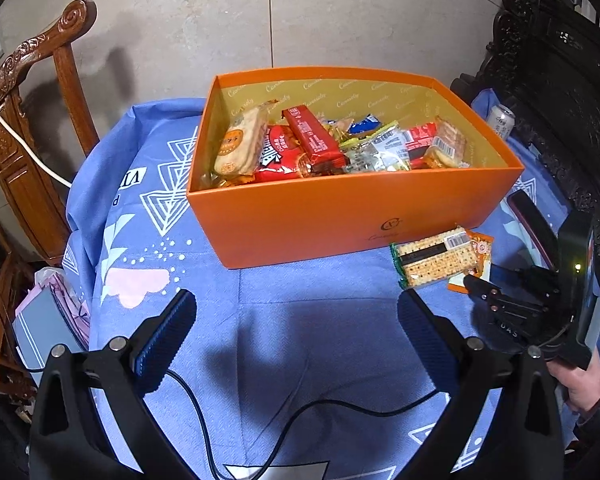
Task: Organize snacks
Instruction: 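Grasp the orange-printed bag with the right tool while the left tool grasps the cracker pack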
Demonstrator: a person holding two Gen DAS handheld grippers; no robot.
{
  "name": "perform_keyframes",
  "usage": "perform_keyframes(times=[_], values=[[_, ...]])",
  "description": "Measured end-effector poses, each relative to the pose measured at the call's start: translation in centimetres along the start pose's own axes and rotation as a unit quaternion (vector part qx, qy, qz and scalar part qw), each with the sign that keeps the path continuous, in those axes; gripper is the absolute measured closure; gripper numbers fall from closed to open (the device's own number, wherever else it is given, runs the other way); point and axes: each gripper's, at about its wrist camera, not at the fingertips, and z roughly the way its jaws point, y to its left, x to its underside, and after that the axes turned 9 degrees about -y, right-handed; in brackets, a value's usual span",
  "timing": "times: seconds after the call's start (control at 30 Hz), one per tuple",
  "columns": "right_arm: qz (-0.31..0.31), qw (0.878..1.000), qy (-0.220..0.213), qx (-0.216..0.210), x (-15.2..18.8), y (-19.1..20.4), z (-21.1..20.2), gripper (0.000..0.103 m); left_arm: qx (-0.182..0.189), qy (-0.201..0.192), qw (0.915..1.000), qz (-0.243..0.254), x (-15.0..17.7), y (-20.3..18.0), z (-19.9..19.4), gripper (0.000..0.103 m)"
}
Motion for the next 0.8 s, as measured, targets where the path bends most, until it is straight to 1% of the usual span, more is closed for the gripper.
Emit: perform_keyframes(times=[0.03, 0.1, 0.17, 0.23, 0.27, 0.3, 0.33, 0.37, 0.4, 0.47, 0.53, 0.63, 0.73, 0.8], values=[[0.013, 1.0, 0.001, -0.008, 0.0, -0.4, 0.1, 0.068, 0.001, 0.001, 1.0, -0.001, 0.0, 0.0, 0.0, 0.004], [0.036, 0.999, -0.001, -0.02, -0.2, -0.9, 0.5, 0.062, 0.002, 0.004, 1.0, 0.002, 0.1, -0.2, 0.1, 0.004], [0.032, 0.999, -0.005, -0.026, -0.5, -0.7, 0.9, 0.042, 0.004, 0.004, 1.0, 0.007, 0.1, -0.4, 0.0, 0.004], [-0.002, 1.0, -0.008, -0.013, -0.6, 0.9, 1.4, 0.033, 0.004, 0.002, 0.9999, 0.012, 0.2, -0.6, 0.0, 0.004], [-0.022, 1.0, -0.009, 0.0, -0.5, 1.5, 1.6, 0.034, 0.002, 0.002, 0.9999, 0.015, 0.1, -0.7, 0.0, 0.004], [-0.029, 1.0, -0.01, 0.006, -0.4, 1.7, 1.7, 0.036, 0.001, 0.001, 0.9999, 0.015, 0.1, -0.8, -0.1, 0.004], [-0.036, 0.999, -0.012, 0.01, -0.2, 1.8, 1.5, 0.044, 0.0, 0.0, 0.9999, 0.015, 0.1, -0.8, -0.1, 0.004], [-0.038, 0.999, -0.013, 0.01, -0.1, 1.7, 1.4, 0.053, 0.0, 0.001, 0.9999, 0.017, 0.1, -0.8, 0.0, 0.004], [-0.04, 0.999, -0.01, 0.013, 0.0, 1.6, 1.2, 0.056, 0.001, 0.002, 0.9999, 0.015, 0.1, -0.8, 0.1, 0.004], [-0.041, 0.999, -0.01, 0.021, 0.0, 1.2, 0.6, 0.066, 0.002, 0.005, 0.9999, 0.016, 0.1, -0.9, 0.3, 0.004], [-0.031, 0.999, -0.004, 0.025, -0.1, 0.9, 0.1, 0.068, 0.004, 0.005, 0.9998, 0.019, 0.0, -1.1, 0.6, 0.004], [-0.018, 1.0, 0.001, 0.017, 0.8, 0.5, -1.6, 0.074, 0.021, 0.0, 0.9995, 0.025, -0.5, -2.0, 0.9, 0.004], [-0.004, 1.0, 0.001, 0.004, 1.9, 0.0, -3.6, 0.074, 0.041, 0.001, 0.9982, 0.043, -0.6, -3.4, 1.5, 0.004], [0.01, 1.0, 0.001, -0.002, 2.3, -0.2, -4.7, 0.074, 0.064, 0.005, 0.9958, 0.065, -0.6, -5.2, 2.2, 0.004]])
